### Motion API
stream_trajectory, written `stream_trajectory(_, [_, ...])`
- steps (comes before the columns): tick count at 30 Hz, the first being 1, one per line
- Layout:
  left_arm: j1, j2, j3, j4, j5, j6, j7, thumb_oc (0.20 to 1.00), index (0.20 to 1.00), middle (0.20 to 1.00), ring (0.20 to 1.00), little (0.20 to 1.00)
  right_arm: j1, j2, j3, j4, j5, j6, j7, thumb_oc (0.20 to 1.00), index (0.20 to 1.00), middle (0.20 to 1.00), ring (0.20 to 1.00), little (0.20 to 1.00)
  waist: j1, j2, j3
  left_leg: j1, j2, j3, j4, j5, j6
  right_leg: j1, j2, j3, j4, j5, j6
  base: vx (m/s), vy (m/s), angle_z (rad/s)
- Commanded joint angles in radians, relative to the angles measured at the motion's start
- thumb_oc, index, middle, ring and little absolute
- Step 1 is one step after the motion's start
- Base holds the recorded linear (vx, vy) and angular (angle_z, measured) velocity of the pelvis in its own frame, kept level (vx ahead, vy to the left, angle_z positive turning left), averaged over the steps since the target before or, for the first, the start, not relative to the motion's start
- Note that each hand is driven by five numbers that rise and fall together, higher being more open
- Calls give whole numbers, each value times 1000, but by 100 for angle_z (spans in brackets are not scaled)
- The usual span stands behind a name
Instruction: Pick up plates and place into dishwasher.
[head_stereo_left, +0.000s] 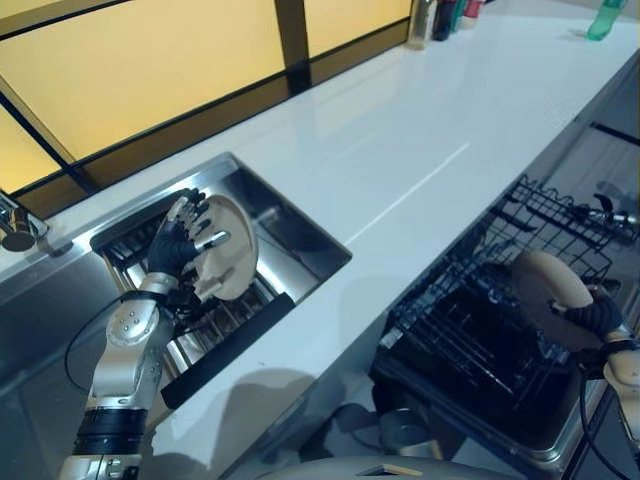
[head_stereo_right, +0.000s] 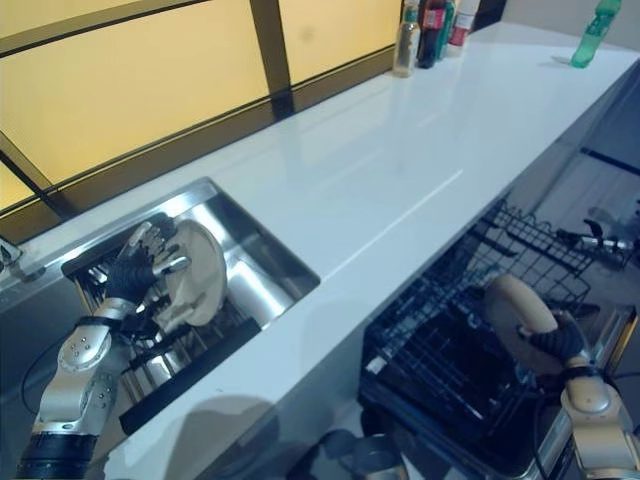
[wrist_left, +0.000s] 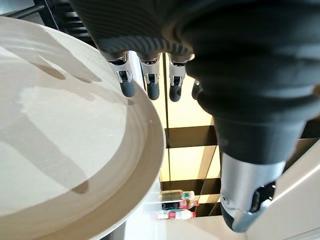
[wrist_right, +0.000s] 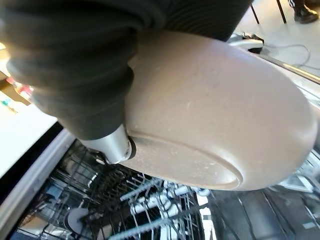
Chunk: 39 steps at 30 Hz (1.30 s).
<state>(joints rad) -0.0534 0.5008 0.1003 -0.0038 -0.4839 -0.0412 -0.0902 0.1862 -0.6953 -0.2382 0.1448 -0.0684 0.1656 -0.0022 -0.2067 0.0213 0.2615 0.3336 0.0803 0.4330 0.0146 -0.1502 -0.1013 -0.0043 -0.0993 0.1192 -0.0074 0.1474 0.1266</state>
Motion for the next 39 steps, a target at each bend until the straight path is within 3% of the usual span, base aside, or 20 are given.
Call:
stream_trajectory(1, [16,67,9,-58,25,-38,14,1000,1000,1000,1000,1000,-69,-31,43,42,-21,-17,-9,200,200,200,200,200,8,-13,-20,-228,-55,-64,296,-145,191,-61,-47,-82,139,-117,45,-33,-30,4])
stream_trajectory(15, [6,102,-31,-78,19,-44,35,1000,1000,1000,1000,1000,-87,-5,125,103,23,-30,-21,200,200,200,200,200,33,0,54,-319,-34,-85,411,-152,189,-84,-72,-100,182,-123,49,-11,-39,5])
stream_trajectory(21, [-57,132,-77,-68,18,-63,73,1000,1000,1000,1000,1000,-161,-21,191,147,47,-37,-48,200,200,200,200,200,46,10,126,-412,-15,-99,499,-157,186,-128,-78,-106,229,-138,43,-123,-65,2])
stream_trajectory(30, [-224,186,-176,-34,-13,-82,167,1000,1000,1000,1000,1000,-364,-78,318,277,137,-18,-80,200,200,200,200,200,62,53,244,-571,3,-135,599,-154,164,-225,-73,-120,273,-156,8,-155,-48,10])
stream_trajectory(39, [-304,195,-213,-8,-23,-103,240,1000,1000,1000,1000,1000,-490,-112,395,373,191,-44,-64,200,200,200,200,200,59,95,258,-675,-3,-159,569,-110,139,-333,-65,-119,261,-147,-27,-86,-28,-2])
